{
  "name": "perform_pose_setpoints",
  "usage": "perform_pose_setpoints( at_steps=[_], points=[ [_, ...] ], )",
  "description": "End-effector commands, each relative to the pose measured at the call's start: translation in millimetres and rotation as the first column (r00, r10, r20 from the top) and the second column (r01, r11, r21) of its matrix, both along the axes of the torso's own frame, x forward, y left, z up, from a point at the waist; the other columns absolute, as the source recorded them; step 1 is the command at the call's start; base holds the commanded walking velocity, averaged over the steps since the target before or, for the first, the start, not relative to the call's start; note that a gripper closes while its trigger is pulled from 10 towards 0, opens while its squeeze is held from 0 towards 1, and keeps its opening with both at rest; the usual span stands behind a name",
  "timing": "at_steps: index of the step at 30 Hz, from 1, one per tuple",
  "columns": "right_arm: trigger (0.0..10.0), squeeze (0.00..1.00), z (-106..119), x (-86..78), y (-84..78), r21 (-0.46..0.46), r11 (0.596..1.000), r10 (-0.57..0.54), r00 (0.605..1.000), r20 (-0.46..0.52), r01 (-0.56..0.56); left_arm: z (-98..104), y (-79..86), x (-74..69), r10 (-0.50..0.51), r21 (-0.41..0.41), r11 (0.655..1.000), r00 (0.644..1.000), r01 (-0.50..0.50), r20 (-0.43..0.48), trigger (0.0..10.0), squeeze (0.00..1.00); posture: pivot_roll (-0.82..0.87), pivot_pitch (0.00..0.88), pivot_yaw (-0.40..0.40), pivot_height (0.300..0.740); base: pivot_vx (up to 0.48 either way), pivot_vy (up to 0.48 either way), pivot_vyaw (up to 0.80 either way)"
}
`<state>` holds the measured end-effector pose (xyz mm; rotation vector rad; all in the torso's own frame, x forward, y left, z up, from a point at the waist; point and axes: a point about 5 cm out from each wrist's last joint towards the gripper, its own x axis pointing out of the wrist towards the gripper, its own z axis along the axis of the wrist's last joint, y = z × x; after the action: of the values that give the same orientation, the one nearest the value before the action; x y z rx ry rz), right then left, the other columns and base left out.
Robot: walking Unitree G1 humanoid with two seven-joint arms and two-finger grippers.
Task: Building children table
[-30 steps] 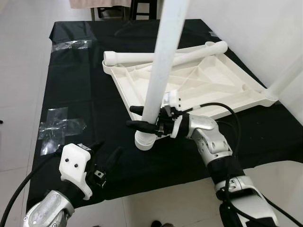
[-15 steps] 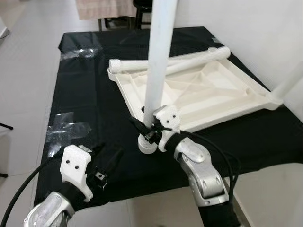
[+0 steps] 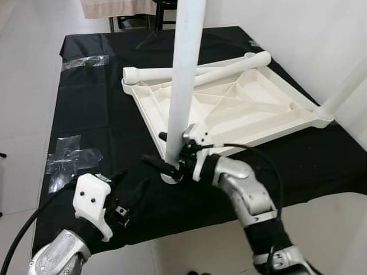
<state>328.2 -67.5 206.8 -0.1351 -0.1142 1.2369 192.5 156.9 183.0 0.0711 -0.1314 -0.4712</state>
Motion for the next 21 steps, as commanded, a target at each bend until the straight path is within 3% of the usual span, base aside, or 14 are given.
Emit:
perform_pose_setpoints(
  at_steps=[1, 3, 4, 5, 7, 9, 15, 21],
  points=[
    [10.0, 0.00, -3.8, 0.7, -0.6, -0.014, 0.998, 0.064, 0.998, 0.000, -0.064, -4.4, 0.4, -0.4, 0.008, 0.004, 1.000, 1.000, -0.008, -0.013, 10.0, 0.00, 0.19, 0.191, -0.124, 0.740, 0.000, 0.000, 0.00],
    [10.0, 0.00, -3.2, 4.2, -2.3, -0.039, 0.995, 0.093, 0.996, 0.005, -0.093, -4.5, 0.8, -0.4, 0.011, 0.005, 1.000, 1.000, -0.011, -0.013, 10.0, 0.00, 0.19, 0.191, -0.124, 0.740, 0.000, 0.000, 0.00],
    [8.0, 0.00, -4.6, 6.7, -3.3, -0.077, 0.985, 0.157, 0.988, -0.011, -0.157, -4.3, 1.2, -0.5, 0.014, 0.007, 1.000, 1.000, -0.014, -0.012, 10.0, 0.00, 0.20, 0.192, -0.125, 0.740, 0.000, 0.000, 0.00],
    [4.7, 0.00, -6.3, 7.7, -3.8, -0.121, 0.970, 0.211, 0.977, -0.010, -0.211, -4.3, 1.8, -0.7, 0.016, 0.008, 1.000, 1.000, -0.016, -0.012, 10.0, 0.00, 0.21, 0.196, -0.121, 0.740, 0.000, 0.000, 0.00],
    [4.7, 0.00, -6.3, 7.7, -3.8, -0.121, 0.970, 0.211, 0.977, -0.010, -0.211, -4.3, 1.8, -0.7, 0.016, 0.008, 1.000, 1.000, -0.016, -0.012, 10.0, 0.00, 0.21, 0.196, -0.121, 0.740, 0.000, 0.000, 0.00],
    [0.0, 0.00, -4.7, 13.0, -2.8, -0.127, 0.960, 0.247, 0.969, -0.033, -0.249, -4.4, 2.7, -1.0, 0.020, 0.010, 1.000, 1.000, -0.020, -0.013, 10.0, 0.00, 0.21, 0.196, -0.119, 0.740, 0.000, 0.000, 0.00],
    [0.0, 0.00, 2.4, 23.0, -5.8, -0.104, 0.969, 0.222, 0.974, -0.036, -0.224, -3.5, 3.7, -3.2, 0.023, 0.017, 1.000, 1.000, -0.023, -0.014, 10.0, 0.00, 0.23, 0.211, -0.112, 0.740, 0.000, 0.000, 0.00],
    [0.0, 0.00, -4.5, 26.0, -23.4, -0.113, 0.982, 0.148, 0.989, -0.025, -0.150, -4.7, 1.6, -5.0, 0.019, 0.013, 1.000, 1.000, -0.019, -0.021, 10.0, 0.00, 0.21, 0.222, -0.118, 0.740, 0.000, 0.000, 0.00]
  ],
)
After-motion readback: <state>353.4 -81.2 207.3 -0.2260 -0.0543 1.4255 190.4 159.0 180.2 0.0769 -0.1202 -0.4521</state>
